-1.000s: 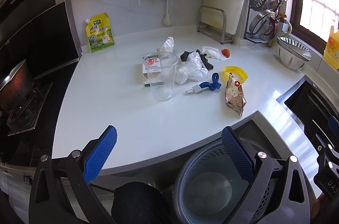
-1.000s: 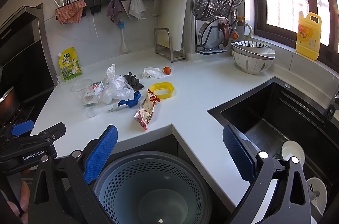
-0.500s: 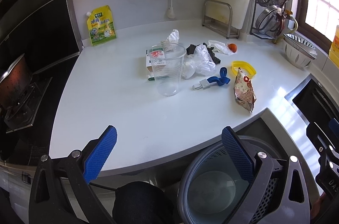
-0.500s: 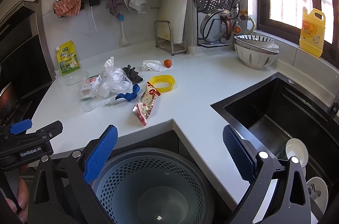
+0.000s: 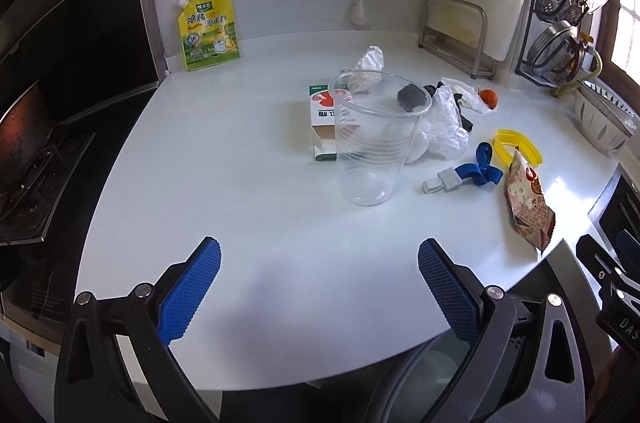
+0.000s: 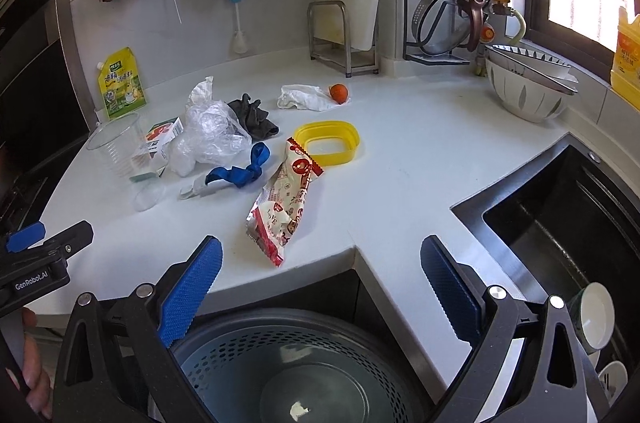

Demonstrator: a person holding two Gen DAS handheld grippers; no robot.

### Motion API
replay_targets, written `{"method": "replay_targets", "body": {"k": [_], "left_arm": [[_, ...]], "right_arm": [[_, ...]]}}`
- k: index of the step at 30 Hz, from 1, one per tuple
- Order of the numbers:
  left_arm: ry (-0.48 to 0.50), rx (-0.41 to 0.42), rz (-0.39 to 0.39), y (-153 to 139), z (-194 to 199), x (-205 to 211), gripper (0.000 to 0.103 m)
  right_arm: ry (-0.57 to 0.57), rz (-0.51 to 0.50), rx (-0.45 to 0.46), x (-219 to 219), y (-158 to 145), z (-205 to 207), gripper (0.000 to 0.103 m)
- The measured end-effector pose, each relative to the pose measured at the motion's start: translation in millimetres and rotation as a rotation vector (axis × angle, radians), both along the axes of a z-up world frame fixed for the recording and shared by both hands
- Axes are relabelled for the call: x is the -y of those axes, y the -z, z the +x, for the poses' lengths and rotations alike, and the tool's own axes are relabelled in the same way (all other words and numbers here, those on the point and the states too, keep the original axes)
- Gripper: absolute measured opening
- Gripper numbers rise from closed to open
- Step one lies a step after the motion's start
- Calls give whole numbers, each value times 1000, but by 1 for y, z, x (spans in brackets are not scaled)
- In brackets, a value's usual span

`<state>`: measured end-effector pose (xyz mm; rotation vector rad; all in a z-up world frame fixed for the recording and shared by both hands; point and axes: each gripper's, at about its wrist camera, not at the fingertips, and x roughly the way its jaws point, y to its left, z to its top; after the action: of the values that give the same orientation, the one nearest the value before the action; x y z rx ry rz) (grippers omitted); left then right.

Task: Collect trash
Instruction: 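Reach the right gripper to the red-and-white snack wrapper and grasp it, then grasp the clear plastic cup by its rim with the left gripper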

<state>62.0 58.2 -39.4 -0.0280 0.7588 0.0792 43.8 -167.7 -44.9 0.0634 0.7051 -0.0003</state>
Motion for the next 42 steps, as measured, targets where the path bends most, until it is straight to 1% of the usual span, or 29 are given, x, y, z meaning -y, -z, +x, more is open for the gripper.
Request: {"method": "replay_targets", "body": {"k": [5,11,16,20,21,22,24,26,28,29,31,36,42], "left_arm": [[-3,3,5,3,19,0,97],[5,-5,-4,6,30,1,97],[14,-17,-11,10,36,1,97],[26,-13,-6,11,38,4,97],[30,-11,-8,11,38,4,97],[33,-9,-9,11,39,5,97],[40,-2,-11,10,39,7,97],[46,1,-12,9,40,9,97],[46,5,-13,9,40,11,97],[47,8,-16,8,40,11,97],[46,13,-22,7,40,12,97],[48,23,-40,7,40,14,97],[55,43,-31,7,46,25,97]], "right_arm": [[-5,-11,-32,-4,10,33,95],[-9,-64,-79,-11,26,65,95],[-17,-92,-106,-14,34,80,94],[-30,-113,-103,-17,37,83,94],[-32,-112,-102,-17,38,83,89],[-32,-110,-108,-16,38,84,78],[-39,-86,-112,-14,38,84,66],[-46,-78,-113,-13,37,85,58],[-52,-74,-110,-12,36,85,39],[-54,-69,-109,-10,36,85,35],[-62,-50,-108,-8,36,84,34],[-62,1,-75,4,32,72,33],[-43,58,-66,24,28,53,33]]}}
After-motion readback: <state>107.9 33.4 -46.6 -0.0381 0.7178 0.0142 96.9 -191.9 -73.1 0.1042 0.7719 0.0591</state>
